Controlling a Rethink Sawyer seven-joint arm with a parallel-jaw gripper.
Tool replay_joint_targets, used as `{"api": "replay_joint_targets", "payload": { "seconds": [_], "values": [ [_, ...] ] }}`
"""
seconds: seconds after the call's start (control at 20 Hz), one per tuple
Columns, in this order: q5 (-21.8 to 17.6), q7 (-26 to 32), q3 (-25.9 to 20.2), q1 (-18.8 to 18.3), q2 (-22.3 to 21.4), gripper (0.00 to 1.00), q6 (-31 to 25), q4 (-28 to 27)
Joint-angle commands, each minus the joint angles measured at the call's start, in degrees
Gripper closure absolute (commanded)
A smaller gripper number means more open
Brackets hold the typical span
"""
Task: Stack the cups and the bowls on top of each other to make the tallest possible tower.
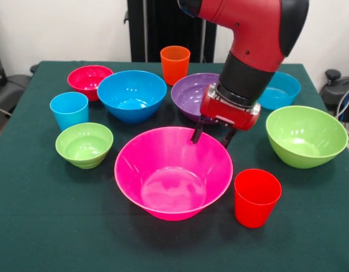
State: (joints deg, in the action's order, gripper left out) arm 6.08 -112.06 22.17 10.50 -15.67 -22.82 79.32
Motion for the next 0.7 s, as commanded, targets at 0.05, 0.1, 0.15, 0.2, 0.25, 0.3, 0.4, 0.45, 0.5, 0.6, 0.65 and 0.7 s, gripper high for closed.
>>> {"api": "replay_joint_targets", "payload": {
  "seconds": [0.05, 0.1, 0.15, 0.2, 0.25, 0.3, 0.4, 0.45, 0.5, 0.6, 0.65, 0.7],
  "values": [
    [-4.08, -3.34, -3.20, 0.66, 4.61, 0.00, 1.82, -3.12],
    [-4.18, -3.21, -3.18, 0.63, 4.70, 0.00, 2.03, -3.17],
    [-4.26, -3.28, -3.00, 0.71, 4.60, 0.00, 2.32, -2.96],
    [-4.25, -3.58, -2.91, 0.65, 4.93, 0.00, 3.02, -2.93],
    [-4.43, -3.57, -2.56, 0.75, 5.10, 0.00, 3.33, -3.19],
    [-4.60, -3.56, -2.22, 0.85, 5.27, 0.00, 3.63, -3.45],
    [-5.21, -3.73, -1.16, 1.54, 5.41, 0.00, 4.84, -3.49],
    [-4.66, -4.88, -0.59, 1.83, 5.53, 1.00, 5.91, -3.17],
    [-4.56, -4.77, -0.98, 1.57, 5.26, 1.00, 5.94, -2.95],
    [-4.37, -4.56, -1.74, 1.04, 4.70, 1.00, 5.99, -2.52],
    [-4.81, -3.87, -1.41, 1.21, 4.33, 1.00, 5.47, -2.68],
    [-4.83, -3.86, -1.00, 1.49, 3.88, 1.00, 5.26, -2.55]
  ]
}}
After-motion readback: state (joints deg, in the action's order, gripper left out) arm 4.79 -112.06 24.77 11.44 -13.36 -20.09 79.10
